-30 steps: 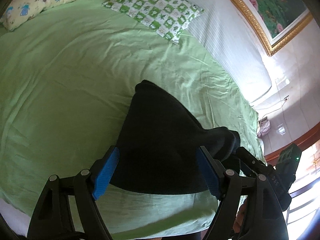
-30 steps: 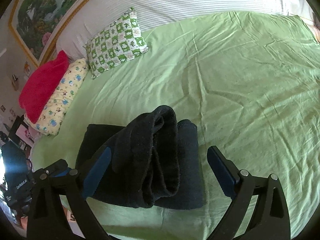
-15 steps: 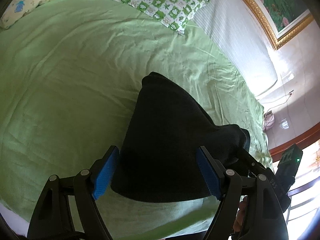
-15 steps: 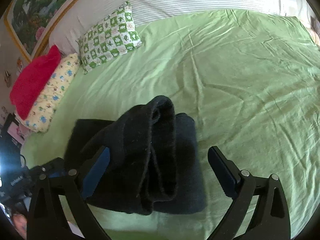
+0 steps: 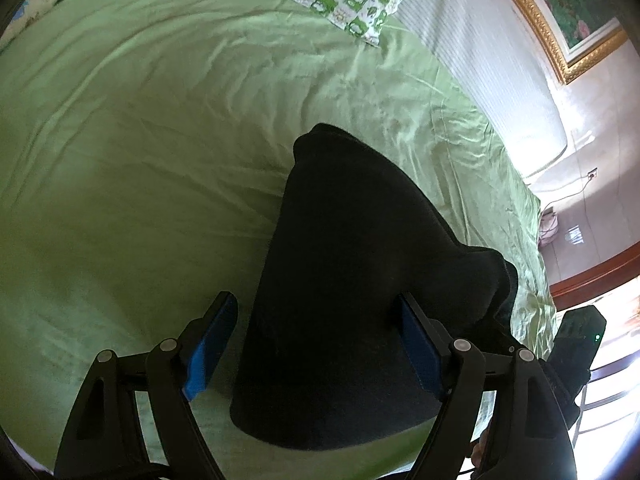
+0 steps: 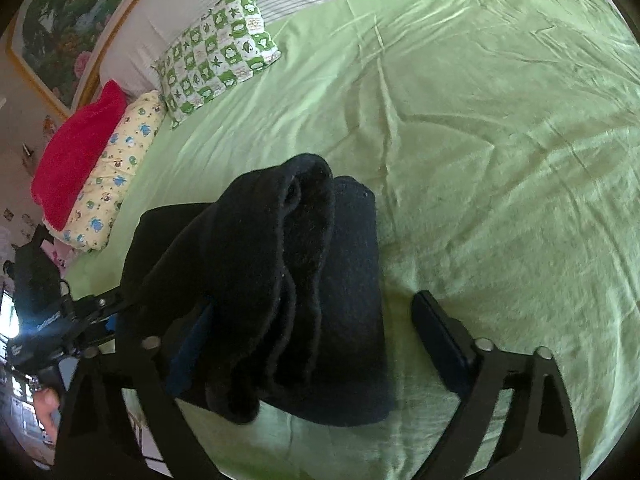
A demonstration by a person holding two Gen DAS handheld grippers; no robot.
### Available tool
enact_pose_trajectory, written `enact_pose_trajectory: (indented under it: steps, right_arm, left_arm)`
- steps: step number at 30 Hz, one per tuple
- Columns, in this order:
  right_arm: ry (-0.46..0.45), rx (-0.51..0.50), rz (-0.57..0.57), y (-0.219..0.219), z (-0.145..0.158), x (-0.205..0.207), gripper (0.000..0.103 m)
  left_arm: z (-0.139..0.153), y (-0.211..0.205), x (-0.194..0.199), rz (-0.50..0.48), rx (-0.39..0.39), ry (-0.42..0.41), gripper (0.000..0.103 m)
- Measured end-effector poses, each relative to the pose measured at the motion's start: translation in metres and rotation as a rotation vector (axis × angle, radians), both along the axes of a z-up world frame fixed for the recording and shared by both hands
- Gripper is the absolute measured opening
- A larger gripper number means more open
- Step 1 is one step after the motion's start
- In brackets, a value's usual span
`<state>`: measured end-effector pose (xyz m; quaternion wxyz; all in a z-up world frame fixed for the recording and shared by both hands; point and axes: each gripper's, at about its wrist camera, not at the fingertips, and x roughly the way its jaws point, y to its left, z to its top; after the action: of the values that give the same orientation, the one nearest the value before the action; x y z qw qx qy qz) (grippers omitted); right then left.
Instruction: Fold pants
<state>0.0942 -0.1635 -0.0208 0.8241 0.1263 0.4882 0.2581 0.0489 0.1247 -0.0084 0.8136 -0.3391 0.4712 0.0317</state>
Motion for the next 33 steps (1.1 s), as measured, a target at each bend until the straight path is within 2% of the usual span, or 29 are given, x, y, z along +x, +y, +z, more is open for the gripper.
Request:
enact_pose_trajectory:
  steps: [5, 12, 14, 16, 17, 25, 28, 33]
  right_arm:
    - [0.0, 0.067, 0.035, -0.011, -0.006, 0.003, 0.064]
    - [0.023, 0.135, 0.055, -0.019, -0.011, 0.008, 0.059]
    - [0.026, 0.15, 0.056, -0.021, -0.011, 0.009, 0.058]
    - [0.026, 0.163, 0.059, -0.022, -0.012, 0.009, 0.058]
    - [0.024, 0.166, 0.061, -0.023, -0.012, 0.009, 0.057]
    - [0.038, 0.24, 0.065, -0.028, -0.013, 0.008, 0.051]
    - [0.035, 0.249, 0.068, -0.027, -0.011, 0.007, 0.049]
    - [0.035, 0.262, 0.07, -0.024, -0.006, 0.006, 0.048]
  left_arm:
    - [-0.002, -0.005, 0.007, -0.025, 0.003, 0.004, 0.085]
    - [-0.005, -0.01, 0.017, -0.05, 0.026, -0.013, 0.086]
    - [-0.007, -0.01, 0.018, -0.054, 0.025, -0.02, 0.082]
    - [-0.009, -0.011, 0.019, -0.064, 0.02, -0.031, 0.071]
    - [-0.009, -0.012, 0.019, -0.067, 0.017, -0.033, 0.07]
    - [0.001, -0.011, 0.015, -0.073, -0.015, -0.066, 0.045]
    - [0.009, -0.014, 0.012, -0.074, -0.009, -0.082, 0.039]
    - [0.023, -0.019, 0.005, -0.077, 0.012, -0.11, 0.034]
